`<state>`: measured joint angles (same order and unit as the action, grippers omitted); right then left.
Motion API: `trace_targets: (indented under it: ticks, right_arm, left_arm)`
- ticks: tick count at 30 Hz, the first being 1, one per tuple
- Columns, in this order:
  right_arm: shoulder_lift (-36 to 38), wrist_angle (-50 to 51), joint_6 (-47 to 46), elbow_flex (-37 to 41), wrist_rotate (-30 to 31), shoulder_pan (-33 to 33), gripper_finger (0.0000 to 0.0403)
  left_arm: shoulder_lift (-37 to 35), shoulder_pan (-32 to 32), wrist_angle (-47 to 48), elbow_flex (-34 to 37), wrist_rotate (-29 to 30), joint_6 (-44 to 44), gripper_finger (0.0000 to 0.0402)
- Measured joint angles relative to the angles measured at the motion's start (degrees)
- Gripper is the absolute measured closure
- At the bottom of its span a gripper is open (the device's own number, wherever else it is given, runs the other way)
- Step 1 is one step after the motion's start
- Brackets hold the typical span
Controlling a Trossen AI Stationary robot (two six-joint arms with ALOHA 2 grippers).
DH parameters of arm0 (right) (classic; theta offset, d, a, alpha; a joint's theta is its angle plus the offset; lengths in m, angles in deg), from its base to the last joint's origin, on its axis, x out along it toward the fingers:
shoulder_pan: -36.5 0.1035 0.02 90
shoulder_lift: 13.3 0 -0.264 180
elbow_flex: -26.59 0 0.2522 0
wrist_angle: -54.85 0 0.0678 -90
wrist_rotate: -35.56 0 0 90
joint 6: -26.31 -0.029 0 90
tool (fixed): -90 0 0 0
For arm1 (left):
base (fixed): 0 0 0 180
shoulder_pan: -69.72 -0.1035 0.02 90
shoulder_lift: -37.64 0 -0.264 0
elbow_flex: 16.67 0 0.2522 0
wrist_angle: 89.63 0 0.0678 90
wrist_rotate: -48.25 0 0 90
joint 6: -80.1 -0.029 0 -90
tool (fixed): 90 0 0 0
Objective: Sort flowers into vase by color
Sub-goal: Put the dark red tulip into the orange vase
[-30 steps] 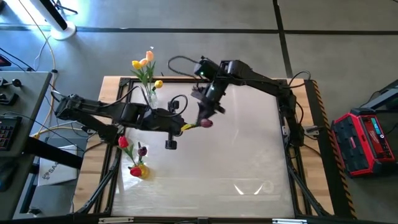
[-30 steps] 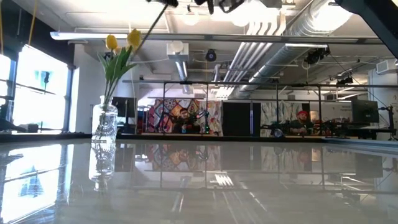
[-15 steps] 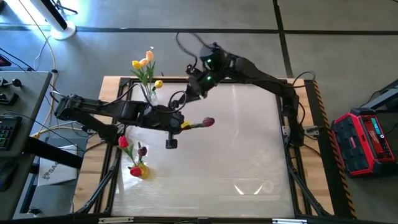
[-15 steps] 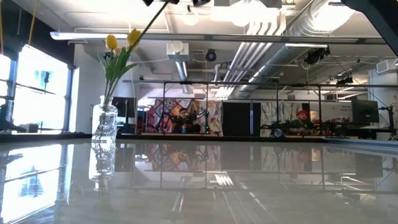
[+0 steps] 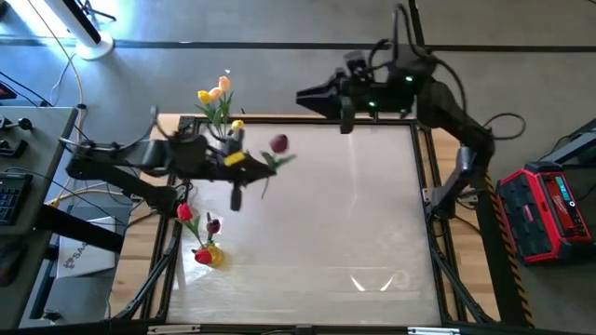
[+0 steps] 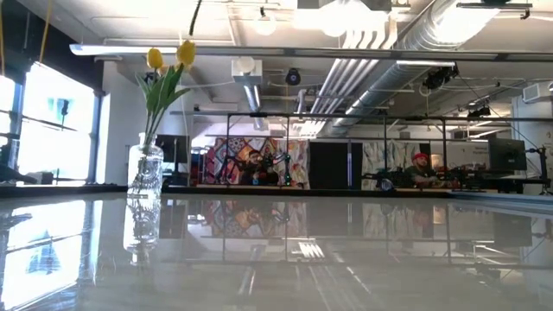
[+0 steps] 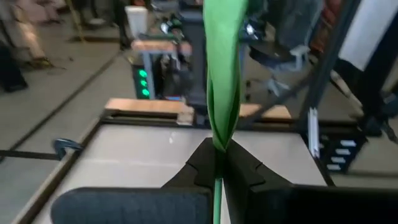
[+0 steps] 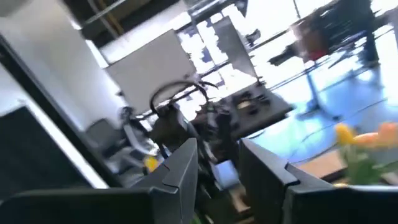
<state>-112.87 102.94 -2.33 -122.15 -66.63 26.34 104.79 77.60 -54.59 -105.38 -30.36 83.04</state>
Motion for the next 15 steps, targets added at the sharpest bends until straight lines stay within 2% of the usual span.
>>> trace_targets:
  ticks: [3, 8, 15]
  right_arm:
    - [2.05, 1.94, 2.71, 0.02, 5.66, 2.17, 0.0295]
    - [4.61, 6.27, 3.56, 0.04, 11.07, 5.41, 0.0295]
    - [5.14, 7.16, 3.56, 0.04, 20.34, 10.58, 0.0295]
  left_arm:
    - [-3.37, 0.00, 0.37, 0.00, 2.68, -0.02, 0.0401]
    - [-10.02, 0.07, 2.75, 1.38, 4.63, -0.04, 0.0401]
    - [-21.31, 2.12, 1.50, 12.11, 7.33, 3.06, 0.0401]
